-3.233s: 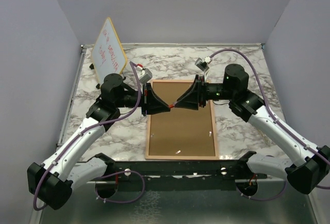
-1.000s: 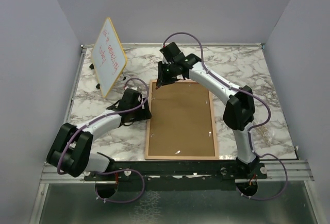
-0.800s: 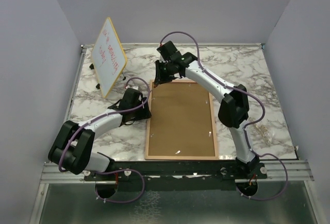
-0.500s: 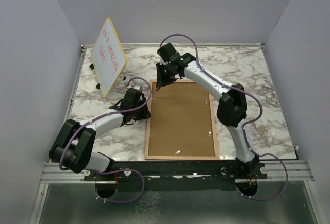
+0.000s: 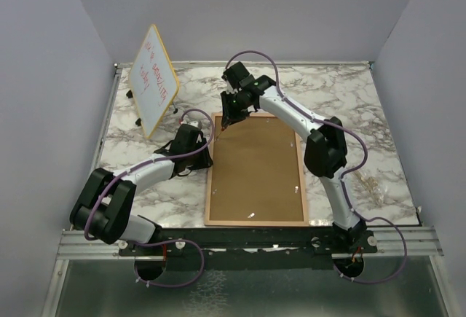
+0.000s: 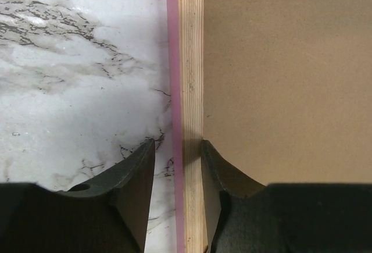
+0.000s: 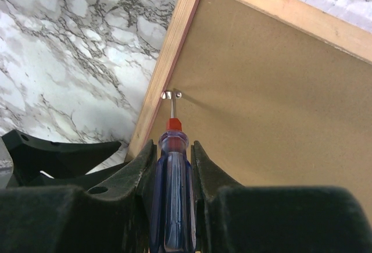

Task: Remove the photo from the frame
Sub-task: Release the photo frame item from the photo frame.

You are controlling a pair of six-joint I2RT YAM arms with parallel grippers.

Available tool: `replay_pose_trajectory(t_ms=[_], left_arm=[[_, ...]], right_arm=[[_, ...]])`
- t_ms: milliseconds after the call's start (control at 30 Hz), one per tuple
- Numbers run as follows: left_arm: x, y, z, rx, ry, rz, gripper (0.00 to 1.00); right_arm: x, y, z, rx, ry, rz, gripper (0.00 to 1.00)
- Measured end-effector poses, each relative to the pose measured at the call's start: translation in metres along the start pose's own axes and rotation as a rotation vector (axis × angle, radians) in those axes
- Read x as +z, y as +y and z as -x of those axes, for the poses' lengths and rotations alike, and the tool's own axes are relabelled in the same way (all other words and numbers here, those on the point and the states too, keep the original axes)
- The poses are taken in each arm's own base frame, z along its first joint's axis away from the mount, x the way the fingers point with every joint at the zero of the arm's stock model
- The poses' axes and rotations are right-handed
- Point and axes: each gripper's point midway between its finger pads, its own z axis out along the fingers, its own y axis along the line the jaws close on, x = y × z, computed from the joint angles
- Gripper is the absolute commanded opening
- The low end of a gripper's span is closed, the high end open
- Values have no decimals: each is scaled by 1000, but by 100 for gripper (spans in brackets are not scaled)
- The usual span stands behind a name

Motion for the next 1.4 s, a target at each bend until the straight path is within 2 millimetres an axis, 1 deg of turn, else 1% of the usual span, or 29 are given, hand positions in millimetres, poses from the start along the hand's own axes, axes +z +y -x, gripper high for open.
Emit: replay_pose_trajectory(t_ms=[400,533,933,1133,1400], left_arm=[[0,-2,0,5,3,-9,36],[1,-2,-1,7,5,-14,33],[1,-4,-1,8,7,-21,33],[1,-4,-1,8,7,-22,33],[4,-3,-2,8,17,-20,33]], right_arm=[[2,0,-2,-13,14,14,1],[2,0,-2,-13,14,14,1],[0,3,4,-12,1,20,1],[6,2,-1,-9,20,25,1],[6,2,-2,-26,24,33,1]])
